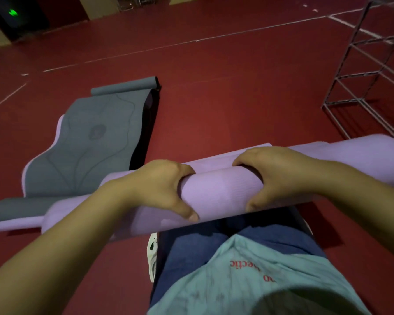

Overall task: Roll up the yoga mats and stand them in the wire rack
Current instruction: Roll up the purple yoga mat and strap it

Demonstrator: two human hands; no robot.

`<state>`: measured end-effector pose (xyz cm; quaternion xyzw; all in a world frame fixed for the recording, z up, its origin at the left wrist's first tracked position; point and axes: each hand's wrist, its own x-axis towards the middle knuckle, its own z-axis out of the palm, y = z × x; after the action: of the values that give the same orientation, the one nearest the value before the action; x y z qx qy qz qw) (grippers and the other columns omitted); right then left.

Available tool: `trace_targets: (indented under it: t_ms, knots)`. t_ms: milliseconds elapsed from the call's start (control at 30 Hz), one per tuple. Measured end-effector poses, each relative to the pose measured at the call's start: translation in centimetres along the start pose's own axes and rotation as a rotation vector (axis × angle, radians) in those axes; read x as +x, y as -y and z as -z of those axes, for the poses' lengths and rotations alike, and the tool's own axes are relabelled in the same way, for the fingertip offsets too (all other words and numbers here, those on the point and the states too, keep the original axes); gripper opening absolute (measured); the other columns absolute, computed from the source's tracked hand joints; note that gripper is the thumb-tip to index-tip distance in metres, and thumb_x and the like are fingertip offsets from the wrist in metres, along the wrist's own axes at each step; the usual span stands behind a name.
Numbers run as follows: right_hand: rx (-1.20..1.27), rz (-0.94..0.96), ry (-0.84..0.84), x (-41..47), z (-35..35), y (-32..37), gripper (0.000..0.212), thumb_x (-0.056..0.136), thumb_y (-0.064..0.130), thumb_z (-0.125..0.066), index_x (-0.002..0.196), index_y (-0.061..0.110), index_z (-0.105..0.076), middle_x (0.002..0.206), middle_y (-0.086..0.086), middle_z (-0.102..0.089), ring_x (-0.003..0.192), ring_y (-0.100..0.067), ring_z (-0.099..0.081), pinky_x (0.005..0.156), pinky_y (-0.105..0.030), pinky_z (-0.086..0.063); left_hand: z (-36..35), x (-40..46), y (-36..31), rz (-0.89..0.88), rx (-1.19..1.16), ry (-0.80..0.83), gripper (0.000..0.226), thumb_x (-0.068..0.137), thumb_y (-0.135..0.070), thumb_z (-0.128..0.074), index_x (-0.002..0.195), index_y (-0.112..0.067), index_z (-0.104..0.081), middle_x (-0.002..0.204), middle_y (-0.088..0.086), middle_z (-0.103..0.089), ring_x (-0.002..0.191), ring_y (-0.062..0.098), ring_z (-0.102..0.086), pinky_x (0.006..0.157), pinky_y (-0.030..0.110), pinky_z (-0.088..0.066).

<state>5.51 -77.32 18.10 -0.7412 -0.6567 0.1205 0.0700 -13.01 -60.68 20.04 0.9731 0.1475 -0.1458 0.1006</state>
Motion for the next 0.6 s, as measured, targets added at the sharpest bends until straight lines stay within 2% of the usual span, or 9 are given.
trace_targets:
  t_ms: [67,167,267,400,500,600]
  knots:
    - [-0.007,0.016,0.054,0.8,0.6,-0.5,0.077,0.055,0.059,-0.078,0.123,0.033,-0.052,0.117,0.014,-0.057,0.102,-0.008,-0.054,0.085,-0.024,-0.041,0.2,0.5,0.7,0.003,-0.097,0.050,0.075,0.050,-0.065,-0.080,0.113,-0.030,-0.059,0.097,-0.017,-0.063,0.087,0.006,-0.059,0.076,0.020,-0.046]
    - [0.066,0.019,0.104,1.9,1.0,-1.5,0.078,0.056,0.059,-0.079,0.125,0.033,-0.053,0.121,0.016,-0.057,0.108,-0.007,-0.054,0.092,-0.026,-0.042,0.8,1.5,1.5,0.030,-0.208,0.123,0.065,0.051,-0.059,-0.083,0.107,-0.034,-0.060,0.094,-0.020,-0.063,0.087,0.000,-0.058,0.073,0.017,-0.045]
    - [0.143,0.019,0.134,2.5,1.8,-2.3,0.085,0.058,0.056,-0.080,0.134,0.035,-0.048,0.130,0.021,-0.051,0.113,0.002,-0.048,0.094,-0.017,-0.037,1.5,2.5,2.0,0.058,-0.298,0.194,0.060,0.050,-0.052,-0.086,0.102,-0.029,-0.064,0.093,-0.019,-0.065,0.087,-0.001,-0.060,0.076,0.018,-0.048]
    - [0.234,0.119,0.068,3.0,2.3,-1.5,0.079,0.060,0.048,-0.082,0.132,0.037,-0.050,0.122,0.030,-0.047,0.112,0.014,-0.041,0.091,-0.001,-0.032,2.2,4.0,2.3,0.051,-0.268,0.276,0.051,0.055,-0.050,-0.086,0.097,-0.027,-0.067,0.089,-0.015,-0.068,0.084,0.004,-0.063,0.076,0.022,-0.051]
    - [0.297,0.116,-0.030,3.5,1.2,-1.0,0.068,0.060,0.044,-0.083,0.123,0.035,-0.060,0.114,0.027,-0.054,0.107,0.009,-0.049,0.094,-0.011,-0.038,2.5,4.6,2.8,0.064,-0.295,0.323,0.049,0.052,-0.052,-0.085,0.093,-0.030,-0.069,0.088,-0.017,-0.070,0.082,0.002,-0.066,0.074,0.023,-0.052]
    - [0.394,0.070,-0.043,4.0,0.5,-1.4,0.060,0.059,0.039,-0.086,0.115,0.033,-0.066,0.105,0.031,-0.058,0.101,0.012,-0.055,0.089,-0.004,-0.038,2.6,4.7,3.0,0.079,-0.322,0.354,0.049,0.053,-0.052,-0.084,0.095,-0.032,-0.069,0.091,-0.018,-0.070,0.083,0.001,-0.066,0.076,0.022,-0.052]
